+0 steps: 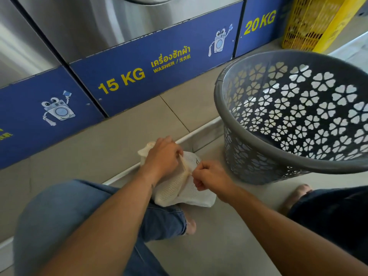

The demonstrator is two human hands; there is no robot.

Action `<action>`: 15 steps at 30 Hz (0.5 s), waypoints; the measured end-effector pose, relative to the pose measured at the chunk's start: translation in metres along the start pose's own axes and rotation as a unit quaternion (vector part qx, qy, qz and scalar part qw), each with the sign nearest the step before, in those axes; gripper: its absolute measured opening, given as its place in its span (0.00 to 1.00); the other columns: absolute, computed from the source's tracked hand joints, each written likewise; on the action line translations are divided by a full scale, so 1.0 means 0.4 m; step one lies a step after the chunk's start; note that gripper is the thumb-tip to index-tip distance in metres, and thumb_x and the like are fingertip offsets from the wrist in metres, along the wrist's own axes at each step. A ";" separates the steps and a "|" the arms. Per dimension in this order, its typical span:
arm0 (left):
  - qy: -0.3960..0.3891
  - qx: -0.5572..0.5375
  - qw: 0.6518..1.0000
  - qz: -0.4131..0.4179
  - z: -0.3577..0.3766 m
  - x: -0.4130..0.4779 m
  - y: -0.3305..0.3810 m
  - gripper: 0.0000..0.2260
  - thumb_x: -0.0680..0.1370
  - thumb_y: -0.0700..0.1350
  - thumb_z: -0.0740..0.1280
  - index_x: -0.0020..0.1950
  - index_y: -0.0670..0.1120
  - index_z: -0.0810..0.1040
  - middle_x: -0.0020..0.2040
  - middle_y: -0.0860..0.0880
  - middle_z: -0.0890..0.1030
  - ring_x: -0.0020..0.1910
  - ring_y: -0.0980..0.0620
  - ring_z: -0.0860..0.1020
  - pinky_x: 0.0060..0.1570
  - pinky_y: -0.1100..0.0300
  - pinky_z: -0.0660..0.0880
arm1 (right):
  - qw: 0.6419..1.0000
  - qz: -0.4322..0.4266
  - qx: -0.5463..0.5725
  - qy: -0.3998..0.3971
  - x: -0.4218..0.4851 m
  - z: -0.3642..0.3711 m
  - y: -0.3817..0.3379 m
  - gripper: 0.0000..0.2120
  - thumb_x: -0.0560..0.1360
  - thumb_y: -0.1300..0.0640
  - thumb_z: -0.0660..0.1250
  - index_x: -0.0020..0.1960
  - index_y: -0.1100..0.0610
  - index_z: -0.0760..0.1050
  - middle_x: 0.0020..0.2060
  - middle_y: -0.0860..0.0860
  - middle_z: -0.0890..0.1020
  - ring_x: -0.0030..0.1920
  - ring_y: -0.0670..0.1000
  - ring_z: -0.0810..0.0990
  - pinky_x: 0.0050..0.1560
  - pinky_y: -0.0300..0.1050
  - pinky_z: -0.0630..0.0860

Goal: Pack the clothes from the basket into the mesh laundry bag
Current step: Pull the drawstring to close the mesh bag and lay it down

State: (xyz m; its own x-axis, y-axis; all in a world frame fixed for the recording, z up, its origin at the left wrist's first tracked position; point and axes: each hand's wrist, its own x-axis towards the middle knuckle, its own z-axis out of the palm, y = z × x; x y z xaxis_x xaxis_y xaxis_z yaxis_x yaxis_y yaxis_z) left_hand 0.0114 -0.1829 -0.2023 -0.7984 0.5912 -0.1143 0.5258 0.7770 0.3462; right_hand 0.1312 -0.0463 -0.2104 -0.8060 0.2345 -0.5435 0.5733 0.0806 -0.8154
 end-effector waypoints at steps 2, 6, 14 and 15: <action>0.025 0.019 0.999 -0.007 0.001 -0.002 -0.001 0.12 0.77 0.41 0.62 0.49 0.52 0.84 0.48 0.52 0.71 0.52 0.48 0.67 0.49 0.51 0.72 | 0.999 0.018 -0.001 -0.030 -0.003 -0.001 -0.003 0.04 0.73 0.69 0.67 0.41 0.62 0.79 0.34 0.56 0.82 0.35 0.52 0.81 0.39 0.47 0.84; -0.002 0.103 0.994 -0.019 -0.005 -0.012 0.022 0.12 0.75 0.41 0.61 0.49 0.53 0.82 0.47 0.51 0.71 0.50 0.46 0.71 0.45 0.53 0.68 | 0.996 0.046 0.073 -0.027 -0.015 0.005 -0.006 0.07 0.70 0.72 0.66 0.41 0.63 0.78 0.34 0.60 0.80 0.35 0.55 0.79 0.44 0.54 0.84; -0.266 -0.024 0.936 -0.229 0.004 -0.064 0.078 0.30 0.71 0.59 0.63 0.71 0.56 0.61 0.51 0.45 0.83 0.45 0.45 0.83 0.48 0.50 0.81 | 0.981 0.115 0.136 -0.075 -0.048 -0.001 0.015 0.12 0.72 0.77 0.65 0.43 0.61 0.79 0.34 0.58 0.79 0.36 0.54 0.79 0.41 0.46 0.83; -0.258 -0.008 0.940 -0.222 0.013 -0.072 0.080 0.31 0.69 0.58 0.64 0.71 0.55 0.61 0.52 0.45 0.82 0.47 0.44 0.82 0.50 0.48 0.80 | 0.982 0.117 0.129 -0.072 -0.049 0.005 0.022 0.12 0.71 0.77 0.65 0.44 0.62 0.80 0.35 0.59 0.79 0.37 0.54 0.79 0.42 0.47 0.83</action>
State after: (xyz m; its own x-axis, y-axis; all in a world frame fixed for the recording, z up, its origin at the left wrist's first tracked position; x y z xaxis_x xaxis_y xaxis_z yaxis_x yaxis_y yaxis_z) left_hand 0.0529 -0.1739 -0.1929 -0.6879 0.2377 -0.6858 0.1660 0.9713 0.1702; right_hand 0.1517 -0.0521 -0.2073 -0.6802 0.0769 -0.7290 0.7032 -0.2123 -0.6785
